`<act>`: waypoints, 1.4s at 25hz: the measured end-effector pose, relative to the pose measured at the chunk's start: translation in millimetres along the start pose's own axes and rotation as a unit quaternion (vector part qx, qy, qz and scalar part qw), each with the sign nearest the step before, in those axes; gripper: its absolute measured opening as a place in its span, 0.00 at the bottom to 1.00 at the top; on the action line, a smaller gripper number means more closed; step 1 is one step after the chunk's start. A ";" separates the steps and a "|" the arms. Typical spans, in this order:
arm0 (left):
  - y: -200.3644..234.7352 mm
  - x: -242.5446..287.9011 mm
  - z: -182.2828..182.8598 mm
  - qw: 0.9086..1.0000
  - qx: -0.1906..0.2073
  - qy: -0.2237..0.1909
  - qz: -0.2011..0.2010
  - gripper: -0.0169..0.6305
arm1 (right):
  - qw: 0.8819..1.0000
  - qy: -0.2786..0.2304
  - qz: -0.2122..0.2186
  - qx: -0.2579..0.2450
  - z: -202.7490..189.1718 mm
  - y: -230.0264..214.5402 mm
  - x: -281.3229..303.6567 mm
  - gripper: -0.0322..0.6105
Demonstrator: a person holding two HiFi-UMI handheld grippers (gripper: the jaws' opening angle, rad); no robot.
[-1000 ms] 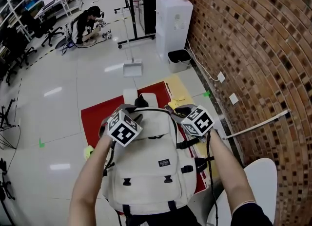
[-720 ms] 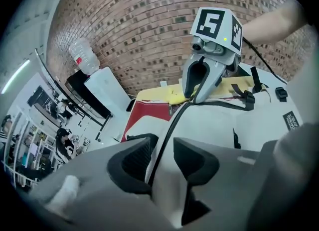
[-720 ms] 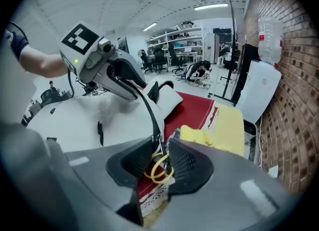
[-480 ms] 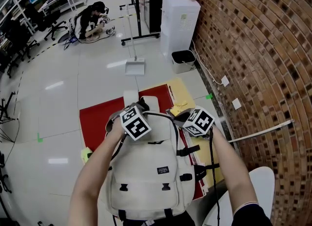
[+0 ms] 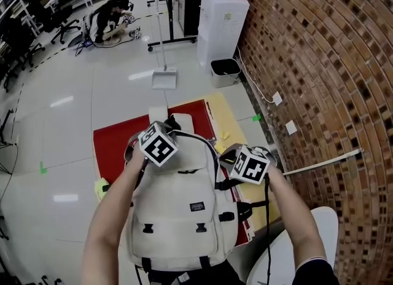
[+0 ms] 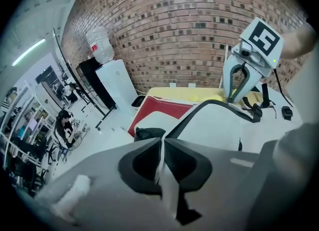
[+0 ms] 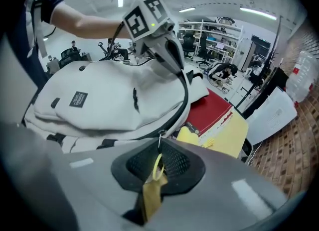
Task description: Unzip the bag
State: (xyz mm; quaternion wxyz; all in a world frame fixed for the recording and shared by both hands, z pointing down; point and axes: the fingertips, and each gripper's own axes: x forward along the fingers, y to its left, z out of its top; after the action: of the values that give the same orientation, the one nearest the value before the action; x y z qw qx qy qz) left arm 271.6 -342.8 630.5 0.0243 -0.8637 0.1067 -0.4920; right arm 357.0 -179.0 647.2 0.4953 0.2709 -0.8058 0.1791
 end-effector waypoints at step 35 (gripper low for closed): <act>-112.9 -252.7 20.7 0.916 -0.186 -0.349 0.071 0.03 | 0.829 -0.469 -0.185 0.243 166.1 81.4 -186.8 0.06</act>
State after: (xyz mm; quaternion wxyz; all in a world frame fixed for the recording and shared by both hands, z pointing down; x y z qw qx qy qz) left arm 182.8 -181.3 423.0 -0.0665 -0.9596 0.2419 -0.1275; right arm 258.2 -158.9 404.4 -0.0007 0.5776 -0.8066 0.1257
